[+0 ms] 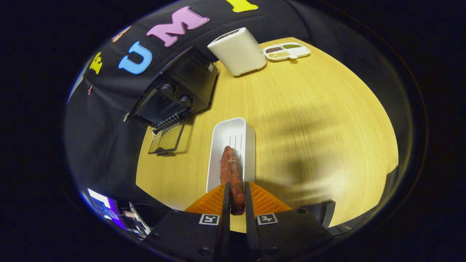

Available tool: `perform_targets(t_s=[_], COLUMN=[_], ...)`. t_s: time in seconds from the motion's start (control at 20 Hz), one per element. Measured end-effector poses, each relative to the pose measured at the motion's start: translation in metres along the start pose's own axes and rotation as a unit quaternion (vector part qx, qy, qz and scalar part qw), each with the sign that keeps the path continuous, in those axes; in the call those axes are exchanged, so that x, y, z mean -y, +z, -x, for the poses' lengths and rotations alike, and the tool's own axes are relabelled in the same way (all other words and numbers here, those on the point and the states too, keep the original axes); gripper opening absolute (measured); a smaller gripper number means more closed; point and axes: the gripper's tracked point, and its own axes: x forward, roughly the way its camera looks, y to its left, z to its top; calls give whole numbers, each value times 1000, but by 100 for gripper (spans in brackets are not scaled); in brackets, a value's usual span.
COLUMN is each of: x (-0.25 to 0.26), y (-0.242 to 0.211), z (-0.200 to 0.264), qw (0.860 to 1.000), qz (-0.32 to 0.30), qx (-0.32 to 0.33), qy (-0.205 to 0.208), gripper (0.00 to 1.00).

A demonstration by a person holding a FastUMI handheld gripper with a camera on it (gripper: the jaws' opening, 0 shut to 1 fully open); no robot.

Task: Open the toaster oven, put the food inside, and close the toaster oven door.

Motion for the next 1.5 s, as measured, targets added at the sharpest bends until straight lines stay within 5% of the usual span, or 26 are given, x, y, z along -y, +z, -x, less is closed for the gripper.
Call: perform_targets(t_s=[0.5,0.9,1.5], x=[-14,-90,-264], y=[26,30,18], z=[29,63,-28], qw=[999,995,983], qz=[32,-6,-65], qx=[41,94,164], qy=[9,22,44], gripper=[14,14,14])
